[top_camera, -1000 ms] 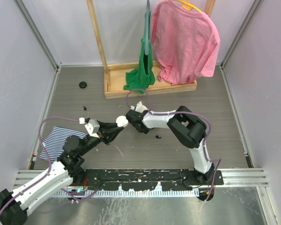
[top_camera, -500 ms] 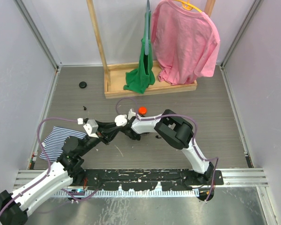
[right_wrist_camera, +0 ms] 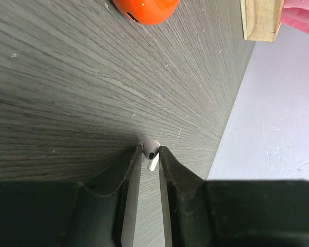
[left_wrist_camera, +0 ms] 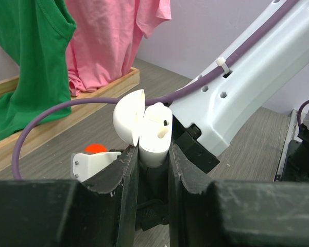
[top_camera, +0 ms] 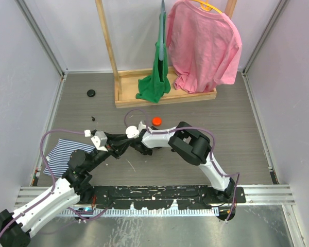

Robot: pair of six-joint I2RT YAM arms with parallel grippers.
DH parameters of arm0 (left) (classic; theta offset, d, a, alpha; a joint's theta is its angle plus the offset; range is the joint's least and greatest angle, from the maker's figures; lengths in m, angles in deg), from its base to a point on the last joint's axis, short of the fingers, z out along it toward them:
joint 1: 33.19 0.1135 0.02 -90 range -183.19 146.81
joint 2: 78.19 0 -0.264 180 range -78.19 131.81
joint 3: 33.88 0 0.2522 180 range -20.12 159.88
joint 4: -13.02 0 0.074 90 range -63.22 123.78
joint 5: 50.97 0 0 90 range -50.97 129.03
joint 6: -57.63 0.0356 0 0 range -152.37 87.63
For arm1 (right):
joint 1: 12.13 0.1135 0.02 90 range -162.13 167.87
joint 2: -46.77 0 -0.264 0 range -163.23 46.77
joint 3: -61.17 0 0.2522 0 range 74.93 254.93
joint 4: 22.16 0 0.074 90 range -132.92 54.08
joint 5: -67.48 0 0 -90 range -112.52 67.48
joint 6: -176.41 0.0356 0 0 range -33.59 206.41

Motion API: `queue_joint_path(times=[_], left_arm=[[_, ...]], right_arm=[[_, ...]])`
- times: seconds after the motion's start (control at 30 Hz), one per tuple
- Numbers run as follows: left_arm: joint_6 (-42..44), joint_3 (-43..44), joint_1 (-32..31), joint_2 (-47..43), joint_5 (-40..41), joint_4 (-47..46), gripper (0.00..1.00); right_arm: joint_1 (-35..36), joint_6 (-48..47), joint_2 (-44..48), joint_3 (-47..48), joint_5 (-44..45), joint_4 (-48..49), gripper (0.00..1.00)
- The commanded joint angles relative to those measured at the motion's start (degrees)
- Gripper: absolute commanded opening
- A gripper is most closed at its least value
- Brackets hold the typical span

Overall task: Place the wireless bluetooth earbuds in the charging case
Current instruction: Adjust the earbud at the center of the board.

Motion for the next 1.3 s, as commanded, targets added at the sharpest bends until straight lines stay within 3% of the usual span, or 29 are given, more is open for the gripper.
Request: queue_joint_path(times=[0.0,0.23,0.33,0.73,1.27], left_arm=[[-0.1,0.1,0.2,-0.7,0.9,-2.1,0.05],[-0.2,0.0,0.2,-1.2,0.9,-2.0,0.05],[-0.1,0.0,0.2,-1.4,1.0,-2.0,0.05],[-0.1,-0.3,0.2,-2.3,1.1,-1.8,0.05],[-0.2,-0.2,0.2,-2.0,0.9,-2.1,0.05]], right_arm=[[1.0,3.5,-0.5,0.6,-12.9,5.3,0.32],[1.0,2.3,1.5,0.4,-15.1,7.0,0.35],[1.0,1.7,2.7,-0.1,-14.9,7.9,0.3],[-3.7,-2.6,11.2,-5.6,-14.6,12.6,0.29],[-8.8,-5.3,17.1,-9.6,-18.0,17.5,0.36]])
